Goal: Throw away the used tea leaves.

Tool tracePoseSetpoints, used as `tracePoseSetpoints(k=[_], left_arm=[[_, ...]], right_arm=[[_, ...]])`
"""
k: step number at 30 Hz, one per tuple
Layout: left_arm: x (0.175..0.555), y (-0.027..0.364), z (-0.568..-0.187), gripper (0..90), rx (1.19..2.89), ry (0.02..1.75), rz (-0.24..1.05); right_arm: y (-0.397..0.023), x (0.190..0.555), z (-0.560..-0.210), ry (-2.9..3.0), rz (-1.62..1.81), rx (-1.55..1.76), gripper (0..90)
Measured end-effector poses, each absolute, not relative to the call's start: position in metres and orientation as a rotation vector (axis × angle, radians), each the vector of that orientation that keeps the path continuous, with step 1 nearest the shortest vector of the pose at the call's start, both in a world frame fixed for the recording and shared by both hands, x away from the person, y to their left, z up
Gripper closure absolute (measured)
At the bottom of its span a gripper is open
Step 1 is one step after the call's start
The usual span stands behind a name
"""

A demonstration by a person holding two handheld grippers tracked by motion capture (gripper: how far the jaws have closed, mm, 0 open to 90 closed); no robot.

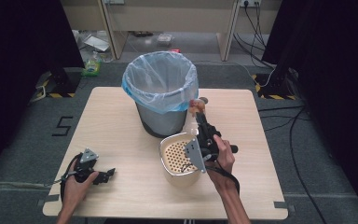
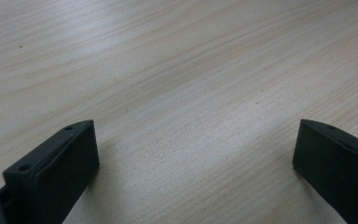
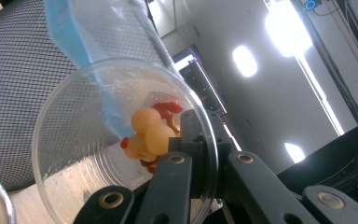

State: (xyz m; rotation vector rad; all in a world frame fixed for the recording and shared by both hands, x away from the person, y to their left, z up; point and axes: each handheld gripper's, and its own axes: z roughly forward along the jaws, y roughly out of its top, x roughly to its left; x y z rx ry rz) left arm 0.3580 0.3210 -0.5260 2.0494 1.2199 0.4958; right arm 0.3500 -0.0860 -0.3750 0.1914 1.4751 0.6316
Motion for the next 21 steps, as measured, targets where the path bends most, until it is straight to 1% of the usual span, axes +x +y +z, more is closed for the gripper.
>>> tracePoseSetpoints(k=[7, 13, 15, 17, 21], left_arm=[[0.358, 0.321, -0.526, 0.0, 2.049, 1.220, 0.495], [0.358, 0.321, -0.526, 0.0, 2.049, 1.220, 0.496], [0.358, 0.321, -0.526, 0.0, 2.049, 1.220, 0.496], [0.358, 0.321, -0.526, 0.0, 2.049, 1.221, 0.496], [0.358, 0.321, -0.526, 0.0, 2.049, 1.220, 0.496]], right_arm=[[-0.080, 0.340, -0.374, 1.434, 0.639, 0.134, 90.0], [-0.079, 0.344, -0.381, 1.430, 0.611, 0.117, 90.0], [-0.076, 0.339, -0.381, 1.408, 0.620, 0.089, 90.0], [-0.075, 0.344, -0.384, 1.420, 0.598, 0.088, 90.0], [-0.073, 0.337, -0.385, 1.390, 0.608, 0.066, 90.0]])
